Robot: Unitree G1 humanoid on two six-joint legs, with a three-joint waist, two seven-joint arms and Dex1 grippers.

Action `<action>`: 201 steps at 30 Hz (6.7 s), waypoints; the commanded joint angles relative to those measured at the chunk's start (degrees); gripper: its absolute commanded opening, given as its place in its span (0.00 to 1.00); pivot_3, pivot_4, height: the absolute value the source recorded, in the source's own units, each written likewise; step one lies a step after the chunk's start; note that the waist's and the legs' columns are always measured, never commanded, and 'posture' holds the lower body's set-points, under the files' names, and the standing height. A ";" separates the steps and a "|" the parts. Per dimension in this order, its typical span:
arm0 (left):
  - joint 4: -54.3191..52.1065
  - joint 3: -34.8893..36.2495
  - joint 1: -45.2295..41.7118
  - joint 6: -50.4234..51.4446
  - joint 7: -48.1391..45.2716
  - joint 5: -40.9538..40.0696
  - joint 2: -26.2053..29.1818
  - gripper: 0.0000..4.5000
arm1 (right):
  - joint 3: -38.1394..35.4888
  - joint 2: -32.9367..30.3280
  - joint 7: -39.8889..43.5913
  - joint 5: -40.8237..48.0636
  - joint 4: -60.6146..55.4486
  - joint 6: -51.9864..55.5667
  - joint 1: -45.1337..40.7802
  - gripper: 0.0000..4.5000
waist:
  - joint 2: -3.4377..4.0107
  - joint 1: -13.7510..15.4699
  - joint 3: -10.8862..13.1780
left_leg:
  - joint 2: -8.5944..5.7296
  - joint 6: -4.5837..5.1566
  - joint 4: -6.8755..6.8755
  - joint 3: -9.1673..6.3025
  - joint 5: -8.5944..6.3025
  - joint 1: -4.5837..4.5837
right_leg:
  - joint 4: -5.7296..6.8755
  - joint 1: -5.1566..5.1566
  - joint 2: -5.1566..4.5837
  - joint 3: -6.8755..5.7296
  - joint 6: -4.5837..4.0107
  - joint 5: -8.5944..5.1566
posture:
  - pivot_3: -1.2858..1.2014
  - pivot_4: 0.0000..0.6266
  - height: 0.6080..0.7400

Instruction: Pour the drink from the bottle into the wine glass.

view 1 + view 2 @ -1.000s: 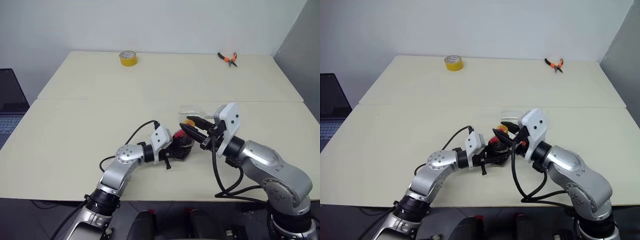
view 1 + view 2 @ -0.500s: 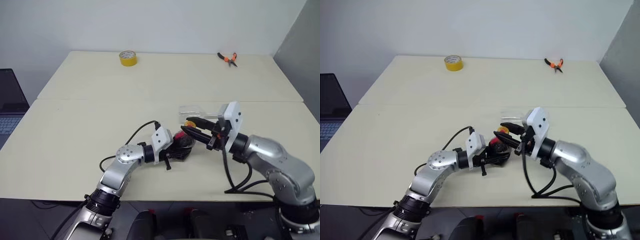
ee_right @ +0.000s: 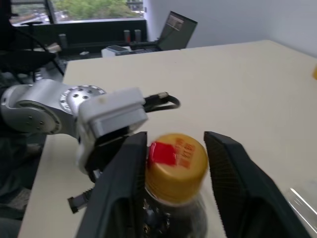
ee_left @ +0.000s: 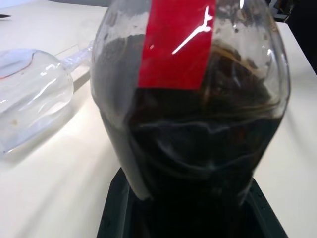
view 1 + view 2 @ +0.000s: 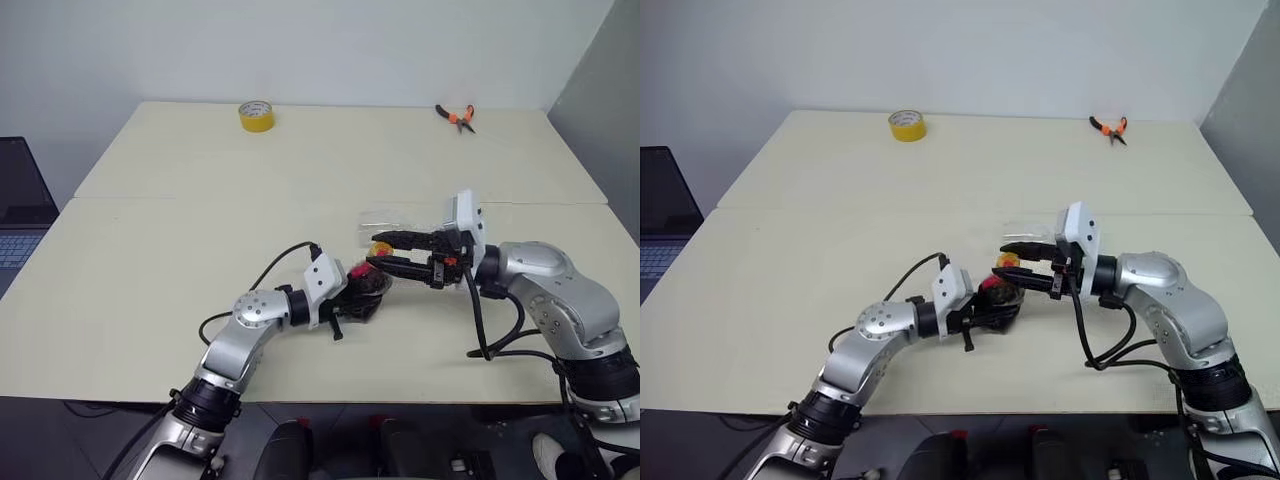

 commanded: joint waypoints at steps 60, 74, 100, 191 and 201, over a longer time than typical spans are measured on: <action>0.68 0.64 -2.11 -2.42 -0.23 0.81 -1.70 0.16 | -3.60 8.60 -30.12 -0.01 -21.44 11.95 8.46 1.00 | 0.01 -0.15 0.00 | -0.02 -0.01 -0.03 0.02 0.00 -0.01 | -0.02 -0.02 0.02 0.03 0.01 -0.01 | 0.52 0.24 1.00; 0.78 0.70 -1.92 -2.73 -0.32 0.84 -1.53 0.16 | -8.14 7.69 -28.12 2.54 -23.68 12.61 12.78 1.00 | 0.01 -0.14 0.00 | -0.01 -0.01 -0.03 0.00 0.00 -0.01 | -0.01 -0.01 0.02 0.01 0.01 -0.01 | 0.52 0.24 1.00; 1.78 0.26 -2.58 -3.57 -0.53 1.04 -1.79 0.15 | -6.11 8.71 -32.43 9.10 -21.32 14.87 10.71 1.00 | 0.00 -0.15 0.00 | -0.02 0.00 -0.02 0.02 0.00 -0.03 | -0.05 -0.01 0.02 0.03 0.02 0.00 | 0.52 0.24 1.00; 1.40 0.34 -2.31 -4.22 -0.79 0.15 -1.51 0.14 | -7.13 5.90 -28.57 -4.42 -21.51 3.93 14.48 0.90 | 0.01 -0.13 0.00 | -0.01 -0.01 -0.03 0.01 0.00 -0.02 | -0.02 -0.02 0.03 0.01 0.02 0.00 | 0.52 0.24 1.00; 1.88 0.50 -2.37 -4.52 -1.03 0.33 -1.72 0.14 | -12.27 4.63 -25.90 0.70 -23.56 5.69 17.71 0.90 | 0.01 -0.10 0.00 | -0.01 -0.01 -0.02 0.02 0.00 -0.01 | -0.02 -0.01 0.03 0.03 0.02 0.00 | 0.52 0.24 1.00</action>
